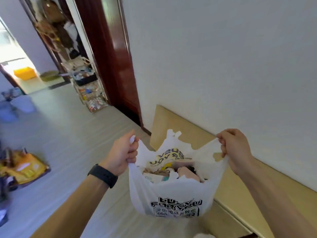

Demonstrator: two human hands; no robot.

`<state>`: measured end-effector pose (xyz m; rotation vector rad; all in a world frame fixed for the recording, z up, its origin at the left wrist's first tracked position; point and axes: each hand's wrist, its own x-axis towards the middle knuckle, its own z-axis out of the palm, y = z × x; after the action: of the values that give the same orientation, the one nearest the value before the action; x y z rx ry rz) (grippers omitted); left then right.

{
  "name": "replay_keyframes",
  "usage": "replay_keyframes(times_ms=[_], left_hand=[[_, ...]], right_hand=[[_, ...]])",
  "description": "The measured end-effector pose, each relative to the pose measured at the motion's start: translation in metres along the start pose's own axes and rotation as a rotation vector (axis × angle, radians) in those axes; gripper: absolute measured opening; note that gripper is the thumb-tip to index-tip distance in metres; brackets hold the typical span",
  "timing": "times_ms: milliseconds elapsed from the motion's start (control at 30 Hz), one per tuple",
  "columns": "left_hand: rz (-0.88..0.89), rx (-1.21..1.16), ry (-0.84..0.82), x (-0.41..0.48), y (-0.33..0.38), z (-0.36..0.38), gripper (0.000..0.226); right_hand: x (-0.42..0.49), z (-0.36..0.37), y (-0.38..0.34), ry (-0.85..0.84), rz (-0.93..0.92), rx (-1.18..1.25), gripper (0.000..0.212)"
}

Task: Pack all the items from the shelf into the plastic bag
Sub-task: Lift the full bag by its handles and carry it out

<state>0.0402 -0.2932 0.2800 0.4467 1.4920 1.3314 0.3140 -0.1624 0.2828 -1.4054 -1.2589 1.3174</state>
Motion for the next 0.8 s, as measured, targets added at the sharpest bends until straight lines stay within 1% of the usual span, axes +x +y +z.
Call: replay_keyframes(times_ms=[133, 233, 267, 333, 467, 533, 633, 800], left_hand=[[0.033, 0.053, 0.115, -0.007, 0.021, -0.105, 0.03], [0.061, 0.04, 0.206, -0.009, 0.041, -0.172, 0.031], [0.071, 0.03, 0.246, -0.007, 0.048, -0.192, 0.03], [0.08, 0.018, 0.299, 0.0, 0.063, -0.226, 0.029], [0.08, -0.009, 0.371, 0.02, 0.091, -0.283, 0.03], [0.079, -0.044, 0.399, 0.035, 0.105, -0.311, 0.031], [0.08, -0.101, 0.404, 0.064, 0.127, -0.354, 0.033], [0.071, -0.17, 0.414, 0.131, 0.165, -0.416, 0.032]], right_hand=[[-0.024, 0.103, -0.003, -0.146, 0.039, -0.005, 0.006], [-0.044, 0.176, -0.014, -0.278, 0.074, 0.013, 0.026], [-0.048, 0.199, -0.019, -0.31, 0.091, 0.028, 0.026], [-0.052, 0.246, -0.03, -0.379, 0.114, 0.069, 0.015], [-0.045, 0.333, -0.051, -0.496, 0.097, 0.092, 0.014], [-0.037, 0.373, -0.061, -0.546, 0.075, 0.1, 0.016], [-0.02, 0.43, -0.078, -0.624, 0.032, 0.126, 0.024], [0.029, 0.518, -0.1, -0.716, -0.012, 0.152, 0.032]])
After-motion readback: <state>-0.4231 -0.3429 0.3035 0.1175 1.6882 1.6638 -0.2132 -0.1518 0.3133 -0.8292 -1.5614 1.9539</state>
